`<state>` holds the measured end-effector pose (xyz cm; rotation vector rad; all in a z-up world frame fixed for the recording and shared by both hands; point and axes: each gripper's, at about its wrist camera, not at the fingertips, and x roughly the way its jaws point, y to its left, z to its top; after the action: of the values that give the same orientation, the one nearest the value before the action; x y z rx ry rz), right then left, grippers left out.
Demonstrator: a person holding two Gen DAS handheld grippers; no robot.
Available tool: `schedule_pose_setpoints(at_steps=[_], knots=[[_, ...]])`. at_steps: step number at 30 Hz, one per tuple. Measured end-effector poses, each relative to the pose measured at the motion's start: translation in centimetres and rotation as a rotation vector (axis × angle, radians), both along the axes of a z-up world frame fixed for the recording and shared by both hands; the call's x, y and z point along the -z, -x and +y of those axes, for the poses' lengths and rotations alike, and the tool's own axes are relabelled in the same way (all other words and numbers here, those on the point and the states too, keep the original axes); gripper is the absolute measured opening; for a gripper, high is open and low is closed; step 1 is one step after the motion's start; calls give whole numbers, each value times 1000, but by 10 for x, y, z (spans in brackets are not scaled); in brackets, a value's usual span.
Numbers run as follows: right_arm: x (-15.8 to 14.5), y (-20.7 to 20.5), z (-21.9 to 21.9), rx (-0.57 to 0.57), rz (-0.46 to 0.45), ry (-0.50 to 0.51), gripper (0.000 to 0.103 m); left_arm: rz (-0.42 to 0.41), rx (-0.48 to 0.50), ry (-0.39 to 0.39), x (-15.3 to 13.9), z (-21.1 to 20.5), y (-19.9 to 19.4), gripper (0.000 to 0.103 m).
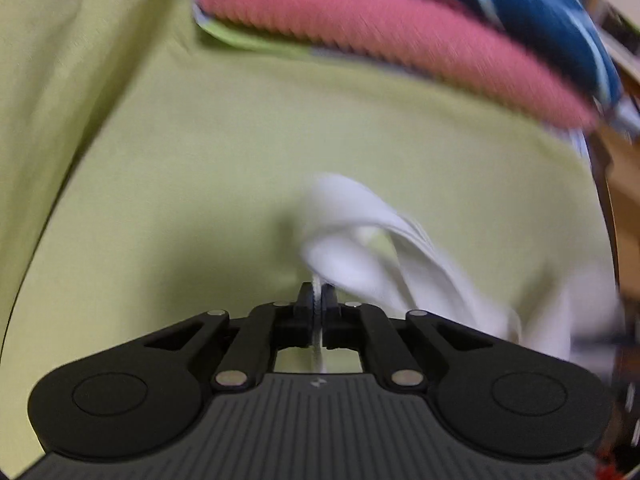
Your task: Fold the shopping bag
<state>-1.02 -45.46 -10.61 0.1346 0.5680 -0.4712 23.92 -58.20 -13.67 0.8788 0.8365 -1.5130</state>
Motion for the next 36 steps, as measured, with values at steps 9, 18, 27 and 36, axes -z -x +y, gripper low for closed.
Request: schedule_pose_setpoints(at_steps=[9,18,27,36], knots=[[-1,-2,-3,32,12,-19,17,216,-58,85,23,-51,20,6],[-5,-7,-10,33,43,-61,17,-97,-86,142,-39,5,8,51],[-5,-8,-13,41,43,-87,17,-53,-75,6,-28,61,16,35],[-4,-10,-13,47,52,-87,17,-18,74,-56,1,15,55,12]])
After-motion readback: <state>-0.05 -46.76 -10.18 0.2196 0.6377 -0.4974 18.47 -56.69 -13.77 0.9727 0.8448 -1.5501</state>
